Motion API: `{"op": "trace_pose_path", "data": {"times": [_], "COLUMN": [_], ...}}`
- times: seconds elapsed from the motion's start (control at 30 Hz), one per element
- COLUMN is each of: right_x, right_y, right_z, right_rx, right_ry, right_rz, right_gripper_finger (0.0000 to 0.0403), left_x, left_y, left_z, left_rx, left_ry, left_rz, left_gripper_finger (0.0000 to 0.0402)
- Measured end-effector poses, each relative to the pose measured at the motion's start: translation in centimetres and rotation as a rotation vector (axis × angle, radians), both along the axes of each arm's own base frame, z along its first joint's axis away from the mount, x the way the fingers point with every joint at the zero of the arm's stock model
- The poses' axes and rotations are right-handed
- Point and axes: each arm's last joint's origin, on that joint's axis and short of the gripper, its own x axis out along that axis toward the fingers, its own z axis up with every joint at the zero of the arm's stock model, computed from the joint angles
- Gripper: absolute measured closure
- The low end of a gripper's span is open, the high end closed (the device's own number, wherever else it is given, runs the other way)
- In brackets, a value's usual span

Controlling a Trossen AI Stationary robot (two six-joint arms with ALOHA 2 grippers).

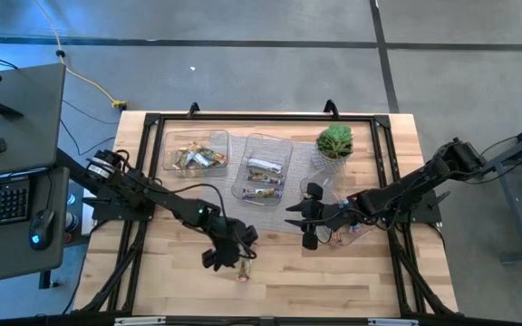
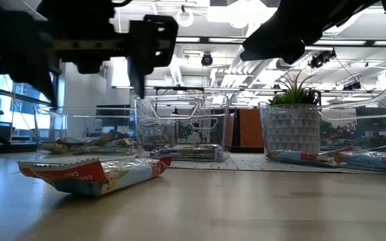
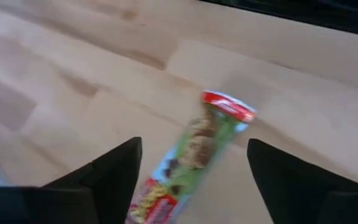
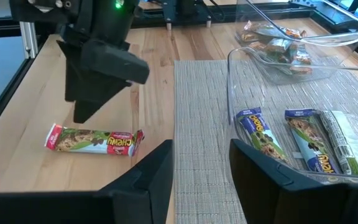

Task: Pick and place Granola Bars by type
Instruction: Put the red granola bar into the right transparent bin

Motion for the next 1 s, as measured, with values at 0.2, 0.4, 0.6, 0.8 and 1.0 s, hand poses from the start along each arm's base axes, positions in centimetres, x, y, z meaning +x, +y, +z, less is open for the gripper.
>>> {"op": "trace_pose_path", "data": {"times": [0.2, 0.4, 0.6, 0.8, 1.0], "right_x": [0.0, 0.0, 0.0, 0.0, 0.0], "right_y": [0.0, 0.0, 0.1, 0.1, 0.1], "right_z": [0.0, 0.0, 0.0, 0.1, 0.1], "right_rx": [0.000, 0.004, 0.013, 0.015, 0.015], "right_ry": [0.000, -0.001, -0.003, -0.008, -0.009], "right_rz": [0.000, 0.006, 0.020, 0.020, 0.020], "right_gripper_finger": [0.0263, 0.0263, 0.0263, 0.0263, 0.0263], "left_x": [0.5, 1.7, 2.2, 2.7, 2.8], "left_y": [-0.1, -0.5, -0.5, -0.5, -0.6], "left_z": [-1.5, -2.6, -3.9, -4.7, -4.7], "left_rx": [0.066, 0.113, 0.129, 0.149, 0.081], "left_ry": [-0.032, -0.094, -0.009, -0.005, 0.055], "left_rz": [-0.074, -0.110, -0.116, -0.071, -0.004], "left_gripper_finger": [0.0106, 0.0106, 0.0106, 0.0106, 0.0130]}}
